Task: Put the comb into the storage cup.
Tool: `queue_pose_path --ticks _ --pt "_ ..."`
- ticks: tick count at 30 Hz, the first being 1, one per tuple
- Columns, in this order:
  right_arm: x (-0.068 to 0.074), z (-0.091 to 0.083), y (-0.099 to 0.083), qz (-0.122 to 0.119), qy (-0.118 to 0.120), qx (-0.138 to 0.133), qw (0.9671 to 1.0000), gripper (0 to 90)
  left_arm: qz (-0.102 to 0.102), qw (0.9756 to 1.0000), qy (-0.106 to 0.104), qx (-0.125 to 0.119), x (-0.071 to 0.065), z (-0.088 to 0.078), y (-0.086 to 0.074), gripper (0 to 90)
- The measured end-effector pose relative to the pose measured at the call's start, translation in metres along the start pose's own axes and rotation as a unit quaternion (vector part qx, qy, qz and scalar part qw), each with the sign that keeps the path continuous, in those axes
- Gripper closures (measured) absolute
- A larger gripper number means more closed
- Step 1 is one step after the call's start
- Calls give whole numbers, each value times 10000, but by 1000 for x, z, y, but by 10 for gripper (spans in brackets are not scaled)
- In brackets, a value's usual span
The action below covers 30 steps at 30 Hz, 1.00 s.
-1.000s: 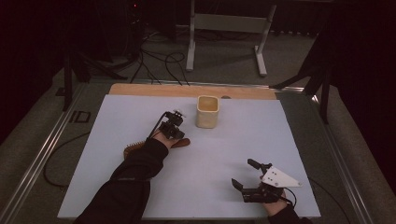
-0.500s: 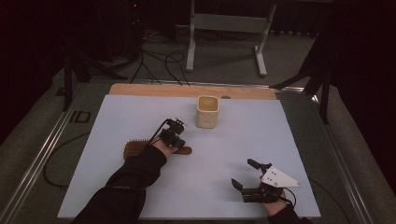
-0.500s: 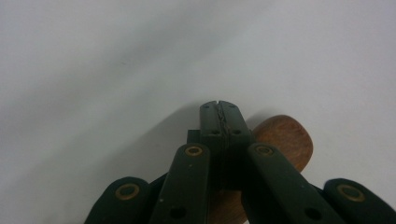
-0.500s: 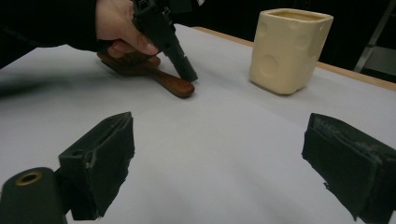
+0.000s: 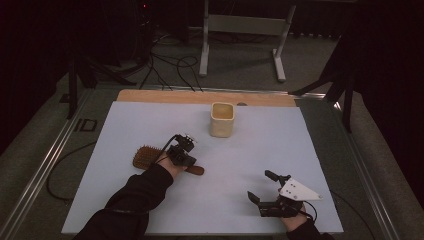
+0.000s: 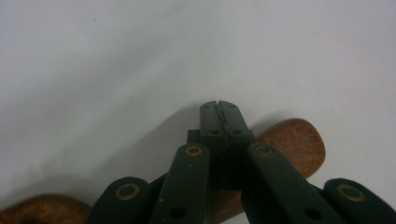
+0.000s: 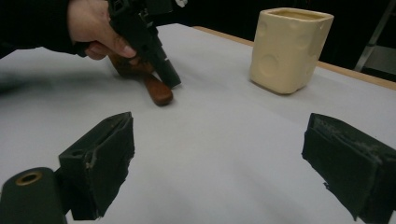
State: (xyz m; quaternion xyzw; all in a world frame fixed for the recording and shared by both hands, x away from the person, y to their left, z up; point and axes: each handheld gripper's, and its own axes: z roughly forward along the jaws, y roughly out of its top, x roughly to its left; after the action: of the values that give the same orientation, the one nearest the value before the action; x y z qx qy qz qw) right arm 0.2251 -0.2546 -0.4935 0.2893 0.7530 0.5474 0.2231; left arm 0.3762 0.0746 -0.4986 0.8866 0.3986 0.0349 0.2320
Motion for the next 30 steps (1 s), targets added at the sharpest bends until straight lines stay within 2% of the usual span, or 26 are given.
queue_pose_path --ticks 9,15,21,30 --pt "0 0 0 -4 -19 0 10000 89 225 9997 -23 86 -11 -8 -11 900" --pt "0 -1 0 11 -25 1 10000 89 316 9993 -47 176 -14 -15 -27 900" --pt "0 -1 0 1 -34 1 10000 89 293 9993 -62 205 -13 -21 -41 900" --pt "-1 0 0 29 -52 13 10000 89 233 9995 26 232 -6 -36 -67 900"
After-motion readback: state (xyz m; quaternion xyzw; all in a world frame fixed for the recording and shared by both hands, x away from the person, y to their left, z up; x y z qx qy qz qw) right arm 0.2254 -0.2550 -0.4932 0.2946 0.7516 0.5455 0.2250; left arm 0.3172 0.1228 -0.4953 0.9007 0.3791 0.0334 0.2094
